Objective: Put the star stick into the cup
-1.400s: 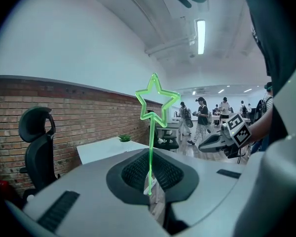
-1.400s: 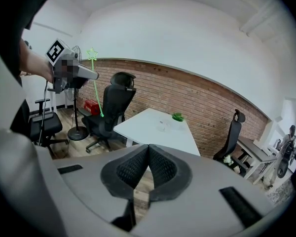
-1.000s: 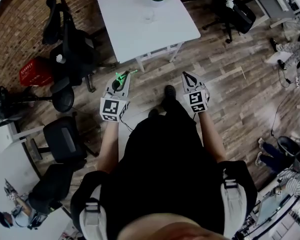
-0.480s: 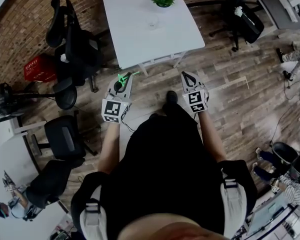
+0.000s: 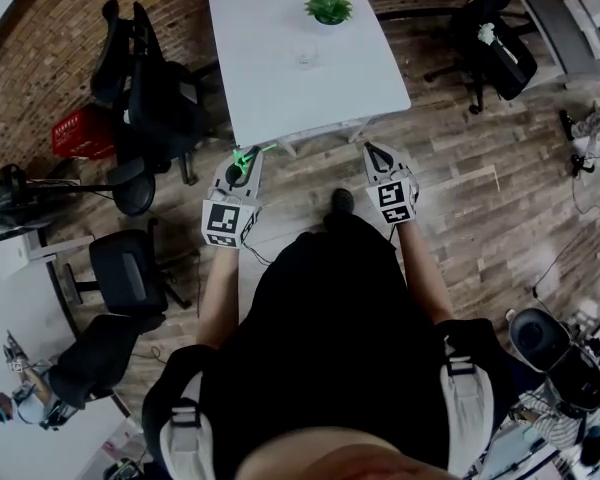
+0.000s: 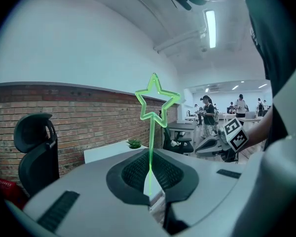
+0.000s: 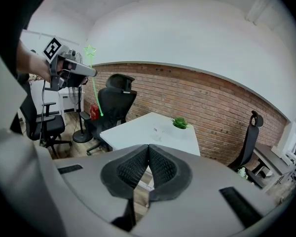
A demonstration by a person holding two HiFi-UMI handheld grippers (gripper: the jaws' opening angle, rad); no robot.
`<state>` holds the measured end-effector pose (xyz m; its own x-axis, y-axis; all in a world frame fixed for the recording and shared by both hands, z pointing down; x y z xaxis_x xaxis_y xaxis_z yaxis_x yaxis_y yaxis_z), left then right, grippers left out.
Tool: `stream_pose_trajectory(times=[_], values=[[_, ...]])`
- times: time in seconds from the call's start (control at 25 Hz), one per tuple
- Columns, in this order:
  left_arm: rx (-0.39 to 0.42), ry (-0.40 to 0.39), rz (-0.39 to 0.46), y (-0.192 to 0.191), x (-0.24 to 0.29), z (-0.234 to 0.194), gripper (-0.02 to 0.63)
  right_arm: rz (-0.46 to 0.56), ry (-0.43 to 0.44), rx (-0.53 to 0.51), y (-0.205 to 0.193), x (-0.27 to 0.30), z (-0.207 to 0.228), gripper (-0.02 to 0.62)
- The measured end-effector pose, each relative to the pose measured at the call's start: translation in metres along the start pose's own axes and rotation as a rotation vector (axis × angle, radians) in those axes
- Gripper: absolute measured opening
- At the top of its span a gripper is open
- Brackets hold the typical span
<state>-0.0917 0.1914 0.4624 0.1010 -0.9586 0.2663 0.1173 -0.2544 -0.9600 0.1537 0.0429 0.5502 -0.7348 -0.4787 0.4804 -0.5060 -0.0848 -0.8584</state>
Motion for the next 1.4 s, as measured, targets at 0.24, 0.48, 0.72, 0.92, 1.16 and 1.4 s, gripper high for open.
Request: stream_pose_trajectory(times=[0.24, 0.48, 0.72, 0.92, 1.16, 1.4], values=[[-0.007, 0.029, -0.019, 0.005, 0.018, 0.001, 0.026, 0.022, 0.046, -0.017, 0.000, 0.021, 0.022, -0.002], [-0.022, 0.074, -0.033, 0.007, 0.033, 0.008, 0.026, 0.012, 0.093, -0.034, -0.002, 0.033, 0.042, -0.002], [-0.030, 0.103, -0.032, 0.012, 0.045, 0.019, 0.026, 0.037, 0.118, -0.064, -0.002, 0.040, 0.063, -0.002], [-0.013, 0.103, -0.030, 0.019, 0.062, 0.027, 0.026, 0.038, 0.110, -0.056, -0.007, 0.043, 0.085, -0.002], [-0.007, 0.119, -0.024, 0.028, 0.077, 0.028, 0.026, 0.037, 0.129, -0.058, -0.012, 0.048, 0.100, -0.002], [-0.010, 0.140, -0.022, 0.032, 0.087, 0.026, 0.026, 0.041, 0.132, -0.062, -0.005, 0.056, 0.113, -0.002]])
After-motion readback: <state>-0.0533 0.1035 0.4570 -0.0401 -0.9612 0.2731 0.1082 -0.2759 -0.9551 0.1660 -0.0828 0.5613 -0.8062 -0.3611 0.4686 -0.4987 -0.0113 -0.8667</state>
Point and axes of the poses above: the fingertips, and each gripper's own axes: x forward along the fingers, z to its right, y out of its top, the point moved 6 cm from there along -x, backward along the fingers, and after that the axes turned 1 degree about x, right-handed, at the moved point
